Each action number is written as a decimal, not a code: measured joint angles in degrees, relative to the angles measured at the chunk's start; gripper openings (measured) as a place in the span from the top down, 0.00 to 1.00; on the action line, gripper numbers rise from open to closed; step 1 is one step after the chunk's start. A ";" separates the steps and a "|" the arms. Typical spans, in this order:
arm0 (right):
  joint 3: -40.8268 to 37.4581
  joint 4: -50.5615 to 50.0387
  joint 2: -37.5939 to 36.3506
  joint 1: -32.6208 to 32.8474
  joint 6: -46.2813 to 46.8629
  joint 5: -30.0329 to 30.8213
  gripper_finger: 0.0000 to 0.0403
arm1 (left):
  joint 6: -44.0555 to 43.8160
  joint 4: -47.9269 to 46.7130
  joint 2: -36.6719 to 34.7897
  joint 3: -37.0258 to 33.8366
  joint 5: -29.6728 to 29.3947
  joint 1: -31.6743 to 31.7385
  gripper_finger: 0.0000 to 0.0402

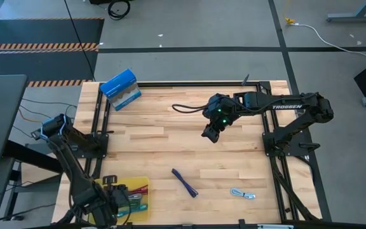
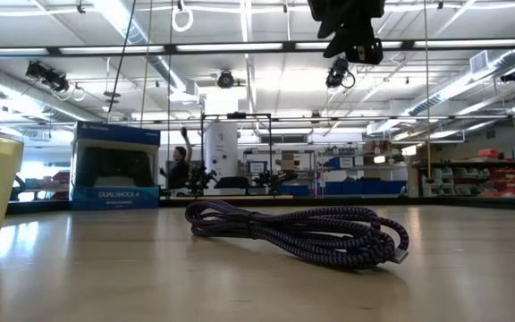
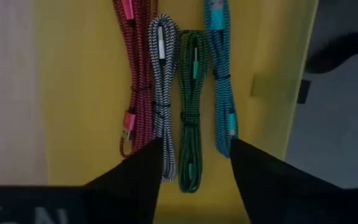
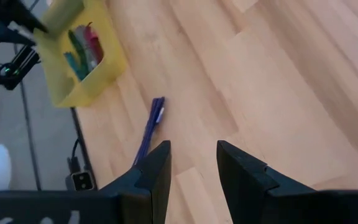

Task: Pick and place USB-C Cables
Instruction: Put the purple charger cable into the yellow bin

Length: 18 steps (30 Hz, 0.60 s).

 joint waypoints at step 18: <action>0.00 2.56 0.00 0.31 1.82 3.78 0.67 | -7.89 -11.10 0.00 13.23 -12.35 1.90 0.53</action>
